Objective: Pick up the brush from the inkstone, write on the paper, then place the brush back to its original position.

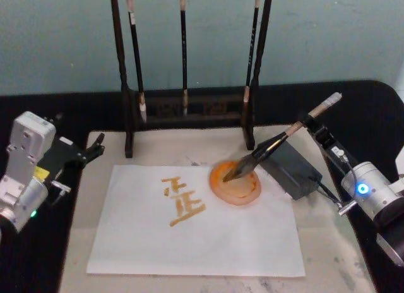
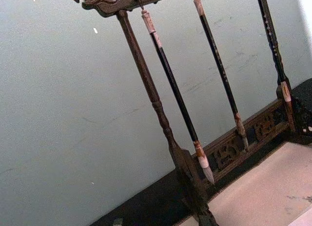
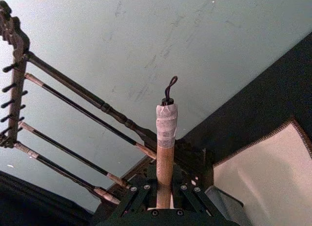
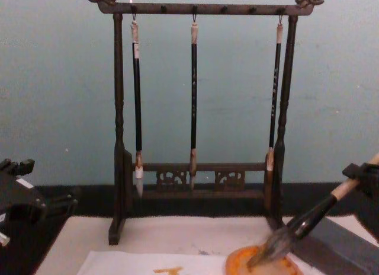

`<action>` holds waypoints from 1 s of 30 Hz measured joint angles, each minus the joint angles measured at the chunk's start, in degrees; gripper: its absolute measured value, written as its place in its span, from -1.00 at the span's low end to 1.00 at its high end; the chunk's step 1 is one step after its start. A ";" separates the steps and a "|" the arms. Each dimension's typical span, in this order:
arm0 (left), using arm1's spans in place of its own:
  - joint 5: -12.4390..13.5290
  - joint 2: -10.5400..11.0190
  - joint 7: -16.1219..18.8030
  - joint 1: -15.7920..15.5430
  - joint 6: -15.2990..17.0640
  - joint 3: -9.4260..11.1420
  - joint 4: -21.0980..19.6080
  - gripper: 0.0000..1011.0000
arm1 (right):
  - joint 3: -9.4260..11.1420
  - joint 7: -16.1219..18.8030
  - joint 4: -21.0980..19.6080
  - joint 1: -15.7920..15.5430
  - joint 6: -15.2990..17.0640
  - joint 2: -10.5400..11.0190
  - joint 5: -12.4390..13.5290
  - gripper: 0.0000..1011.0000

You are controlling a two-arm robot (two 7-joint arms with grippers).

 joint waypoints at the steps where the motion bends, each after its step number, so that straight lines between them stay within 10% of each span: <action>1: 0.00 0.00 0.00 0.00 0.00 0.00 0.00 1.00 | -0.11 -0.05 0.10 0.05 -0.07 0.03 0.05 -0.65; 30: 0.00 0.00 0.00 0.00 0.00 0.00 0.00 1.00 | -3.96 -0.79 2.40 1.66 -1.88 1.23 3.16 -0.65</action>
